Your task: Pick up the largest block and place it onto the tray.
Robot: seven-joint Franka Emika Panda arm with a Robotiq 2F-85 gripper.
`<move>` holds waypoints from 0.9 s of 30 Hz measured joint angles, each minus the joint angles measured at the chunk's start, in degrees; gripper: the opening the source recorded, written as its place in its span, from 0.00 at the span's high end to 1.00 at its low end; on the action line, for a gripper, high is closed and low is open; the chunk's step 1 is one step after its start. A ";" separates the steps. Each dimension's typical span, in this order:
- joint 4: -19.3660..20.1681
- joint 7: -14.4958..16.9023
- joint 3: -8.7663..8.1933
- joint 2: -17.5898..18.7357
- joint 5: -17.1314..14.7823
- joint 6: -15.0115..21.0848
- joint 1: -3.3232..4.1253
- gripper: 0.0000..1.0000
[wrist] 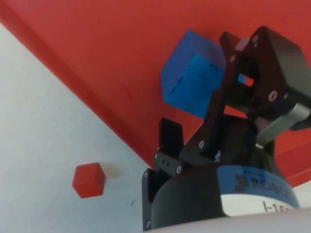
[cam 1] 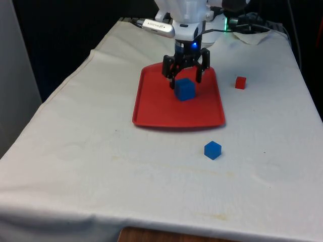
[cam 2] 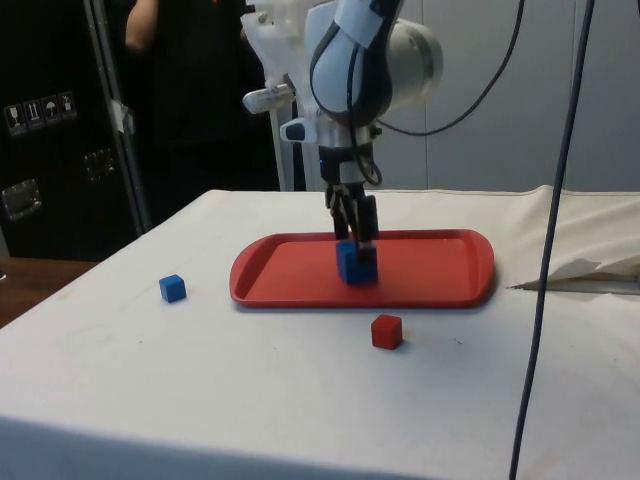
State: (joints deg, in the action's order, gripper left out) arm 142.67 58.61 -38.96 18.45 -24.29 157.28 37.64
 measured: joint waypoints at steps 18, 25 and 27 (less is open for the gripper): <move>-5.79 -1.15 -0.23 -2.35 0.06 -6.82 -0.11 0.00; -9.17 -2.06 -0.29 -2.69 0.06 -10.26 -0.17 0.00; -9.97 -2.29 -0.29 -2.69 0.06 -11.06 -0.17 0.00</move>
State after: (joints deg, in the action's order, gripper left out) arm 132.70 56.32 -39.25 15.76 -24.24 146.22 37.47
